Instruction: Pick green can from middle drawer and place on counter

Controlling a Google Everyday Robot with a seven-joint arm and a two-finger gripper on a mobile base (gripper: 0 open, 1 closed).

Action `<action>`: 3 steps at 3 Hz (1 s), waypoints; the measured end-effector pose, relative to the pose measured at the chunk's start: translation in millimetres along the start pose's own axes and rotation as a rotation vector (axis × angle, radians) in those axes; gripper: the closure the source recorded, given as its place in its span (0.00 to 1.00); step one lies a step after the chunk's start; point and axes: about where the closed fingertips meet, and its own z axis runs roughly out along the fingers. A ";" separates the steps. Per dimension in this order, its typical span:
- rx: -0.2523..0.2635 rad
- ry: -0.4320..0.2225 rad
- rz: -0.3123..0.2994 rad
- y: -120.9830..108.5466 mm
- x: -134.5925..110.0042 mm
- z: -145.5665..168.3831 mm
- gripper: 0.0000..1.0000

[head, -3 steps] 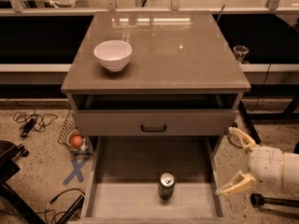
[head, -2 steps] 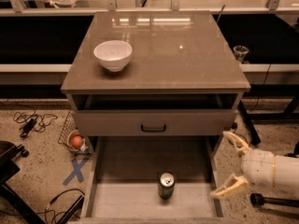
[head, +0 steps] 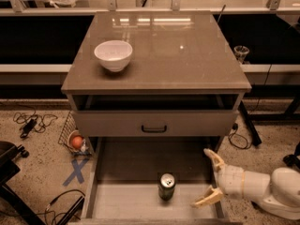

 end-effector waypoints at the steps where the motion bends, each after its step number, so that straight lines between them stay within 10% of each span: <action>1: -0.013 -0.031 0.033 -6.4 28.5 27.3 0.00; 3: -0.041 -0.059 0.080 -7.7 86.2 73.7 0.00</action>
Offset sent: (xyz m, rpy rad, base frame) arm 0.0310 0.0212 -0.1121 0.1136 0.0620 0.0035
